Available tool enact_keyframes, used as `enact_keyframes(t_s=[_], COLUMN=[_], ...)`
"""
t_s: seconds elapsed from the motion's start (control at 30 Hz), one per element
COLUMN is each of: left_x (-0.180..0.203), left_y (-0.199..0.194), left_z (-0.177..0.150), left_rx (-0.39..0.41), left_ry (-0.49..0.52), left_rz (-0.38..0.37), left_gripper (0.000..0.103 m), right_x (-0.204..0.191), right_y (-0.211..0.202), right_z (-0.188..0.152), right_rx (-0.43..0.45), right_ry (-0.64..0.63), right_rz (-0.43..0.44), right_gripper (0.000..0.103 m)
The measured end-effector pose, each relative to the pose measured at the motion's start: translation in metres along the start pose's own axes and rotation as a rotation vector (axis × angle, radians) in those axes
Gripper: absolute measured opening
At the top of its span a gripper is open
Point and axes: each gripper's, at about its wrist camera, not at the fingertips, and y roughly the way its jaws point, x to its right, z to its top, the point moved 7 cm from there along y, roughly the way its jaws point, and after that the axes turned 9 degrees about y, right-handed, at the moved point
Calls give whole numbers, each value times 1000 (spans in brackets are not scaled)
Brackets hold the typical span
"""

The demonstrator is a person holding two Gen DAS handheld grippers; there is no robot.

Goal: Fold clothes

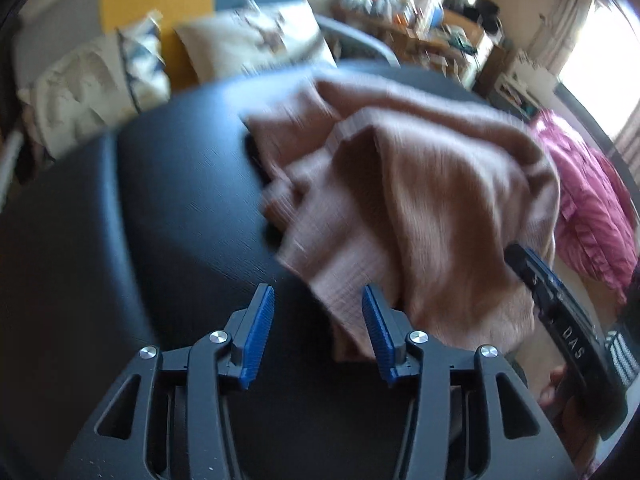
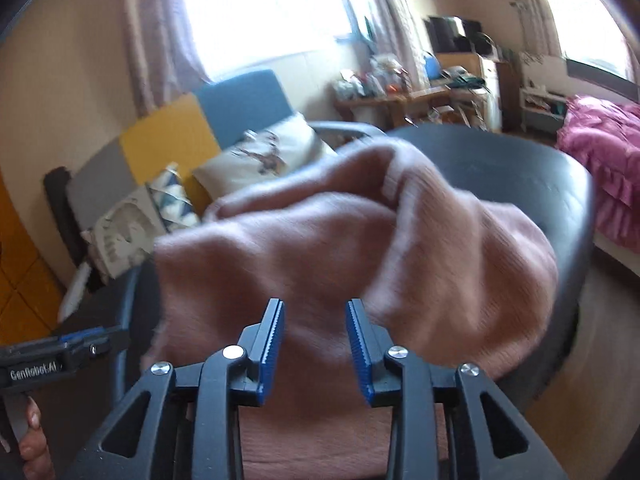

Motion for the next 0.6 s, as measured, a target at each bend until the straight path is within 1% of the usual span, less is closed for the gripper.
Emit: enact_keyframes(t_s=[0.03,0.07,0.1,0.13,0.23,0.27,0.33,0.47,0.6], left_x=[5,11,17,20,29,31,36,39,38], left_y=[8,14,20,24,35,34,24,6,9], left_z=[-1,0,1,3,7,10,14,19,16], left_rx=[-25,-27,-31,-38,-60,-58,-13,80,70], left_ry=[8,17,31,39,59,46,4,-55,-72], left_rz=[-20,-36,-49,-43,-27,-39,-124,-279,-315], left_gripper=[49,49,52,56,56,56,56,56,56], right_x=[4,8,10,10,5,3,0,7,19], right_y=[3,5,7,7,9,9,10,8,4], right_z=[-2,-4,-5,-6,-9,-10,-12,-9,-3], right_rx=[-12,-21,-23,-24,-20,-19,-17,4,26], right_ry=[9,17,15,5,-69,-92,-135,-121,-80], right_rz=[1,1,-2,-7,-34,-42,-58,-74,-89], right_gripper=[34,35,36,36,39,39,39,40,39])
